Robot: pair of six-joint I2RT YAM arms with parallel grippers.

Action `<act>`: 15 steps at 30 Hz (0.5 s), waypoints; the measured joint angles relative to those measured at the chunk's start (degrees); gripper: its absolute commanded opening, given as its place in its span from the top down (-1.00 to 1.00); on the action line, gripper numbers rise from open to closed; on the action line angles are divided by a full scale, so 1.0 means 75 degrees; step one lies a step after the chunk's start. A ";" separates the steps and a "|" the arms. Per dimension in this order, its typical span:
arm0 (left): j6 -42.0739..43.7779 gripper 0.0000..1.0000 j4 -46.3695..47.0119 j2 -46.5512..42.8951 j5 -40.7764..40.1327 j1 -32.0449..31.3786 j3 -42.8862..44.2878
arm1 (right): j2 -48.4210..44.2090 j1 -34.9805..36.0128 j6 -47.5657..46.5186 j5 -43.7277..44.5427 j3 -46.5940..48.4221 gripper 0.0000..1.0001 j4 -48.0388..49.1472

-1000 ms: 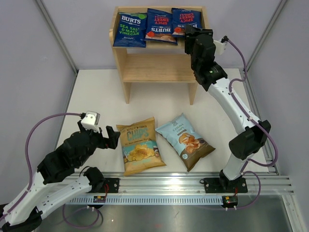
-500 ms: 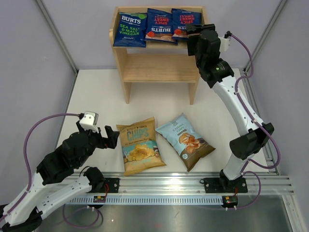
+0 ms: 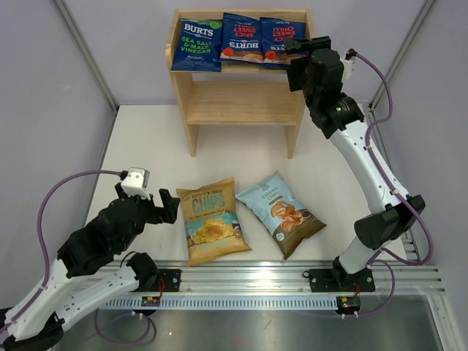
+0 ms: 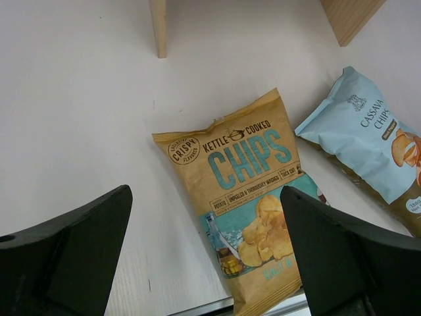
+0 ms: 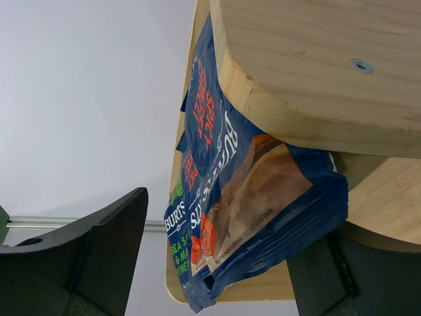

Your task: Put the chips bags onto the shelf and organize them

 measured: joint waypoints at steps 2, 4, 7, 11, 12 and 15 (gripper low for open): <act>-0.0026 -0.98 -0.0041 0.0003 -0.0023 0.0000 0.0000 | 0.0000 -0.0029 -0.0003 -0.0082 -0.0003 -0.59 -0.0017; -0.0044 -0.98 -0.0067 0.0000 -0.0064 0.0000 0.0000 | 0.0000 -0.0050 0.0000 -0.0163 -0.0035 -0.48 -0.0015; -0.0050 -0.98 -0.0076 0.0003 -0.0105 0.0000 0.0000 | -0.0032 -0.0087 0.0117 -0.0283 -0.0198 -0.32 0.0085; -0.0050 -0.98 -0.0076 0.0003 -0.0128 0.0000 0.0000 | -0.0143 -0.0093 0.0239 -0.0341 -0.0475 -0.01 0.0163; -0.0050 -0.98 -0.0079 0.0003 -0.0128 0.0000 0.0000 | -0.0172 -0.0093 0.0268 -0.0358 -0.0554 0.10 0.0195; -0.0050 -0.98 -0.0079 0.0003 -0.0131 0.0000 0.0000 | -0.0239 -0.0102 0.0335 -0.0417 -0.0749 0.21 0.0219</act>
